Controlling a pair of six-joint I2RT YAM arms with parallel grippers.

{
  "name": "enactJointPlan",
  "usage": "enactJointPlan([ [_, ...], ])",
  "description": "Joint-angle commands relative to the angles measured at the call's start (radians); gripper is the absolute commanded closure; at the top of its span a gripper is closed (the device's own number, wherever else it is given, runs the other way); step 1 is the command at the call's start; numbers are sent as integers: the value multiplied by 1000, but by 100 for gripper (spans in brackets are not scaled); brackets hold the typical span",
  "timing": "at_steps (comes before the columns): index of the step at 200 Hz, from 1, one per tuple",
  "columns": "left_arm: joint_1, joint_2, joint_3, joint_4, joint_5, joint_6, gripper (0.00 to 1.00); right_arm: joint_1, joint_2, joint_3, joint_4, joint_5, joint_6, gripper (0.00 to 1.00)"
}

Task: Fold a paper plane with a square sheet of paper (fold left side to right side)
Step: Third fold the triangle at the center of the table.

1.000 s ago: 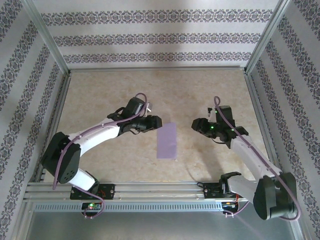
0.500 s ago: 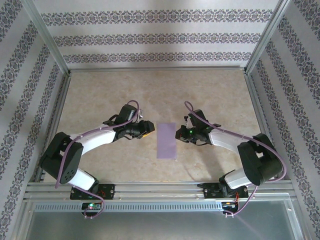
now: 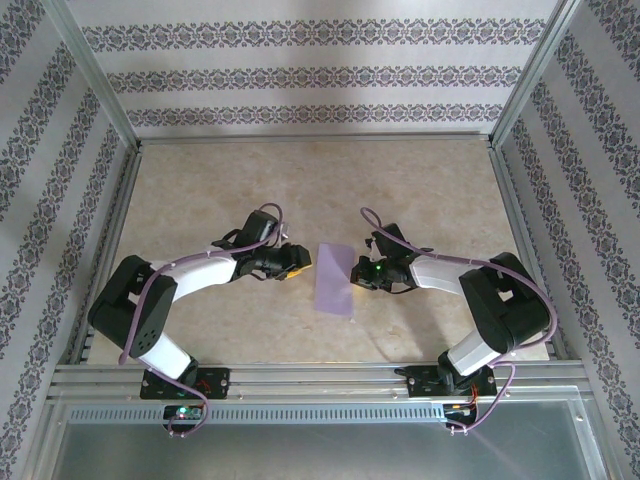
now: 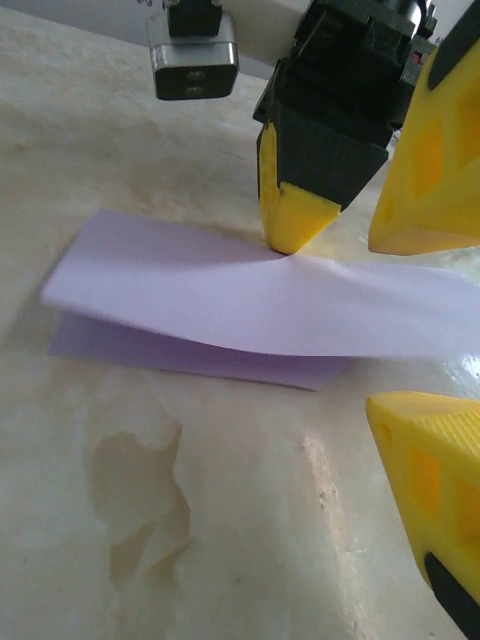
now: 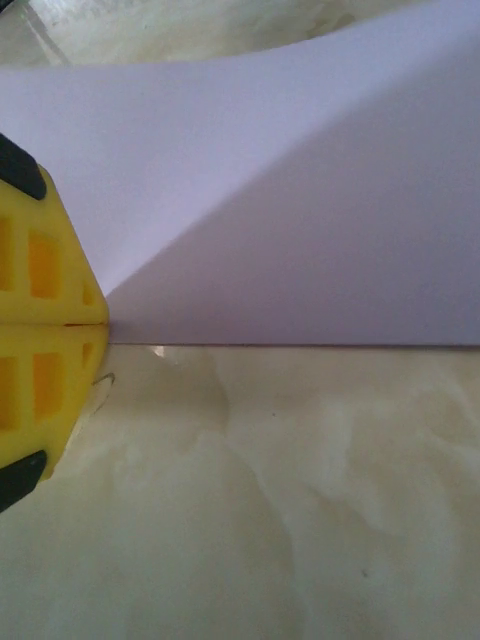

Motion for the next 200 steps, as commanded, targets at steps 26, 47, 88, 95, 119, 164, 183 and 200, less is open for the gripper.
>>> enactJointPlan([
  [26,-6,34,15,-23,45,-3,61,11,17,21,-8,31,-46,100],
  [47,-15,44,22,-44,49,7,61,11,16,20,-10,32,-50,100],
  [88,-30,65,38,-86,46,28,61,11,16,22,-13,34,-56,100],
  [95,-34,72,44,-93,52,33,61,11,16,24,-12,34,-59,100],
  [119,-55,93,68,-131,49,54,61,11,16,24,-13,36,-60,100],
  [164,-80,121,99,-196,16,81,61,10,13,21,-12,39,-60,100],
  [183,-92,141,117,-220,15,96,61,11,11,21,-12,39,-61,100],
  [200,-106,159,131,-228,16,102,62,11,11,21,-14,39,-61,100],
])
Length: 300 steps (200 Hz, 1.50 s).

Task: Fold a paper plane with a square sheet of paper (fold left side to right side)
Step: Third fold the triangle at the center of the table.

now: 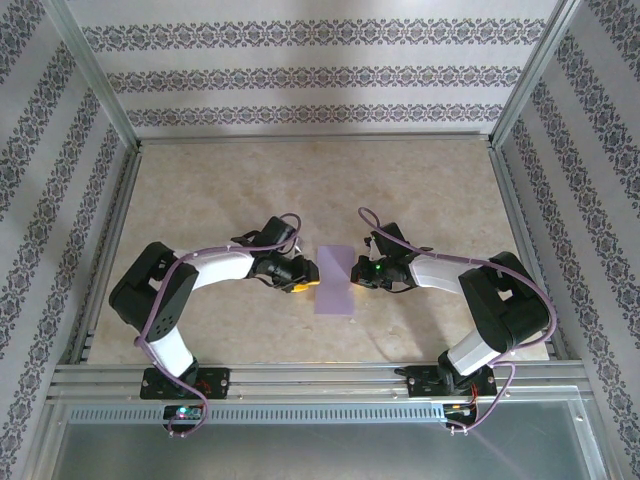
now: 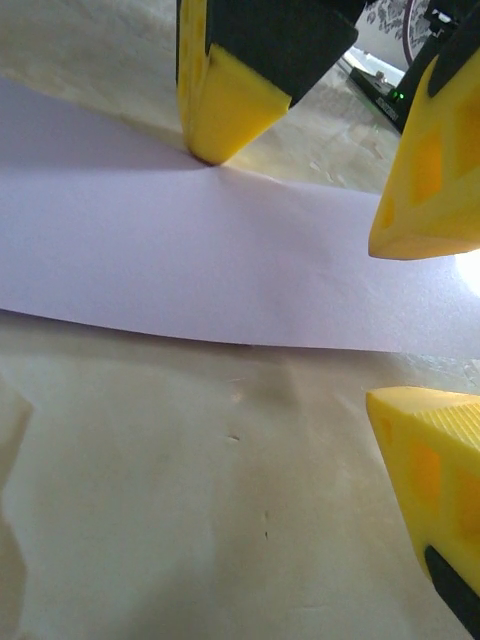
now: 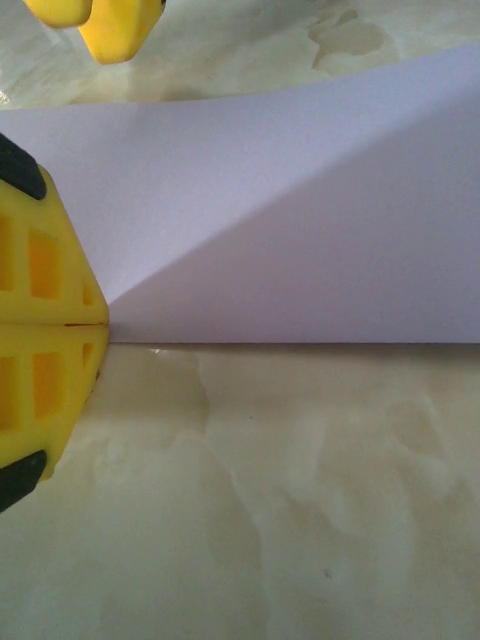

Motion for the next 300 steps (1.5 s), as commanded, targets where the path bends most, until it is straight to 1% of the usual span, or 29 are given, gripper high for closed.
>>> enactJointPlan([
  [1,-27,29,36,-63,-13,40,62,11,8,13,-13,23,-15,100],
  [75,-54,78,59,-54,-16,39,65,11,5,12,-12,23,-17,100],
  [89,-59,82,61,-45,-13,34,66,11,5,10,-12,25,-17,100],
  [125,-58,76,37,56,20,-18,70,11,5,10,-11,23,-16,100],
  [153,-58,58,39,38,-10,-13,70,11,1,7,-10,21,-16,100],
  [178,-58,56,46,22,-10,-4,70,11,-3,8,-10,21,-18,100],
  [202,-58,51,39,25,-11,-9,77,11,-12,9,-10,21,-24,100],
  [222,-58,42,29,24,-17,-14,87,11,-30,14,-10,27,-38,100],
  [243,-58,30,25,24,-23,-22,96,10,-71,25,-21,42,-68,86],
  [256,-58,22,25,25,-29,-28,100,11,-108,31,-34,57,-94,76],
  [284,-58,-6,8,40,-52,-63,100,24,-215,27,-69,90,-166,59],
  [300,-58,-27,-8,58,-74,-100,100,63,-293,8,-91,136,-215,52],
])
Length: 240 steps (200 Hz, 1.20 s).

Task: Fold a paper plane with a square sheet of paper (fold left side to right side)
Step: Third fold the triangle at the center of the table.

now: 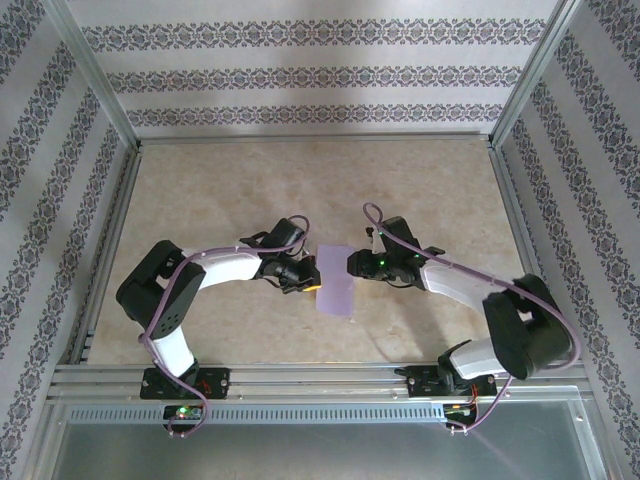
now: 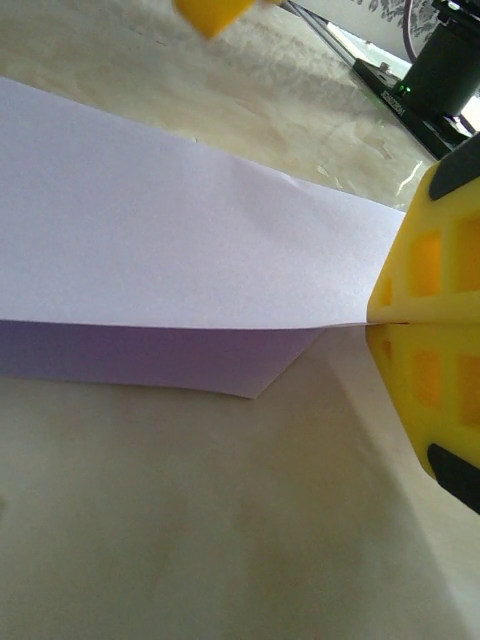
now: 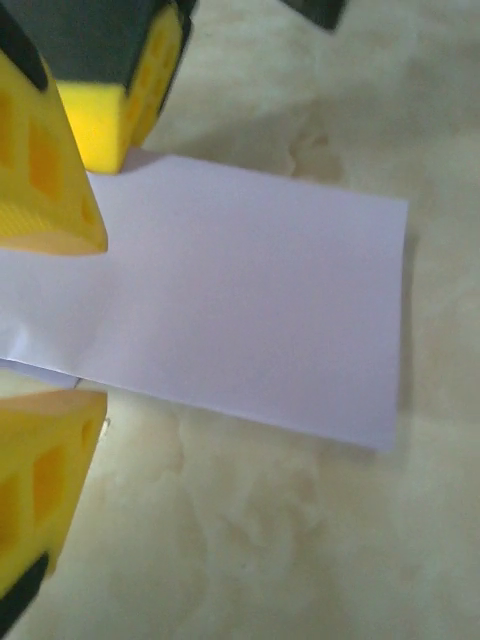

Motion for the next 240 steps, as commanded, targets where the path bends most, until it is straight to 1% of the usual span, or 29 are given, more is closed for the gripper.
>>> enactJointPlan([
  [1,-13,-50,-30,33,-43,-63,100,50,-107,-1,-47,74,-101,52],
  [25,-13,-83,-55,53,-82,-109,100,158,-232,-63,-48,171,-162,41],
  [50,-14,-91,-56,61,-82,-123,100,349,-324,-127,-38,344,-218,31],
  [74,-13,-80,-48,66,-60,-128,100,536,-325,-144,-39,517,-285,25],
  [94,-13,-84,-47,66,-61,-129,100,677,-273,-131,-17,658,-352,18],
  [103,-13,-85,-46,64,-59,-129,100,715,-229,-115,-10,696,-381,16],
  [121,-13,-82,-44,63,-56,-129,100,757,-121,-74,-2,741,-430,15],
  [142,-13,-80,-44,65,-50,-129,100,776,-1,-14,5,783,-463,15],
  [155,-13,-83,-46,62,-52,-128,100,775,45,9,24,812,-471,15],
  [166,-13,-85,-47,57,-53,-127,100,769,69,20,53,817,-484,16],
  [187,-13,-82,-46,55,-47,-123,100,752,107,40,79,801,-504,23],
  [220,-13,-78,-44,56,-42,-119,100,725,133,51,82,778,-522,43],
  [240,-13,-77,-44,54,-43,-117,100,710,121,50,81,742,-523,60],
])
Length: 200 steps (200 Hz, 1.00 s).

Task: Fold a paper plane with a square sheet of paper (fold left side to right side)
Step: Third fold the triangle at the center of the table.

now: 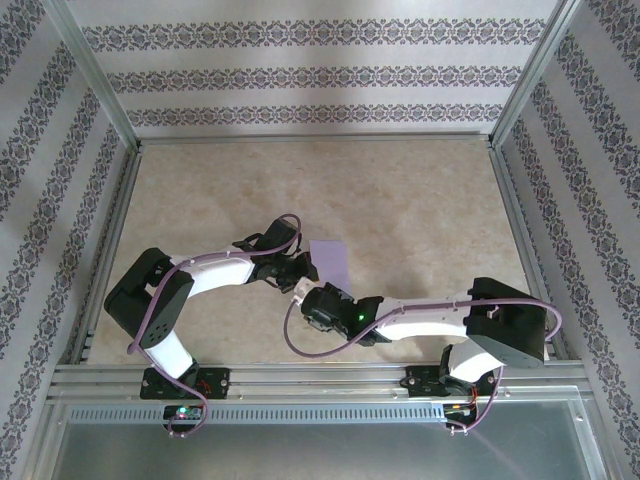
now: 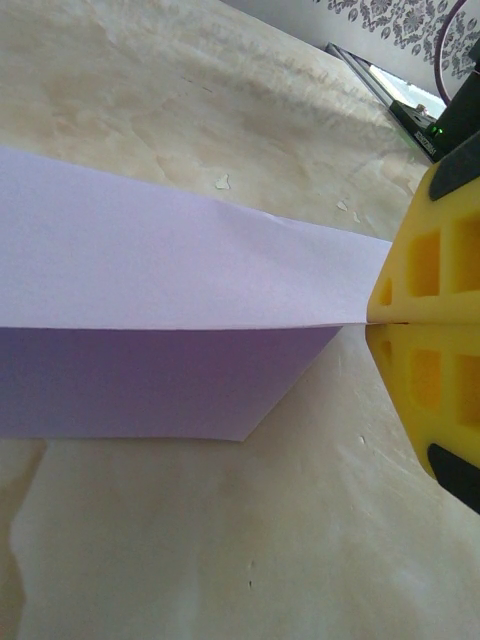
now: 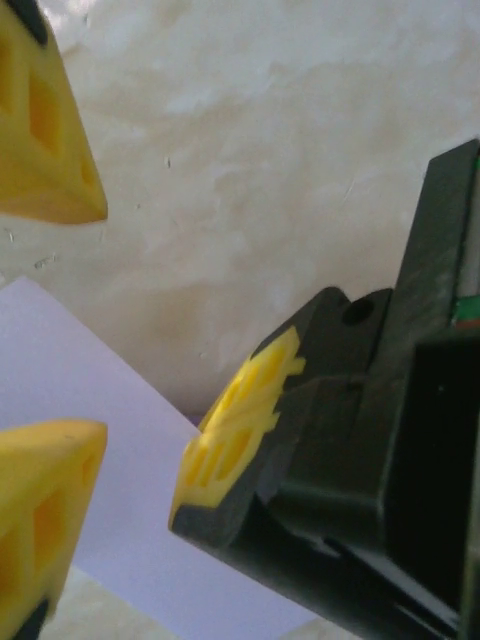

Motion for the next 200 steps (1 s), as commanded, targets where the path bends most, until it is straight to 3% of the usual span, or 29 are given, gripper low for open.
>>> enactJointPlan([
  [1,-13,-6,2,8,10,0,100,-15,-5,17,14,-21,-12,61],
  [40,-13,-4,9,9,12,7,100,-51,-37,-9,20,-152,19,100],
  [73,-13,-6,21,-7,14,23,97,-100,-85,-44,24,-244,61,100],
  [113,7,-59,27,-35,14,59,70,-175,-141,-69,20,-401,120,100],
  [137,36,-112,41,-84,10,91,61,-217,-155,-80,23,-488,161,100],
  [169,75,-152,72,-149,6,134,60,-263,-156,-79,23,-588,200,100],
  [200,87,-93,122,-165,21,180,73,-290,-149,-69,37,-661,241,100],
])
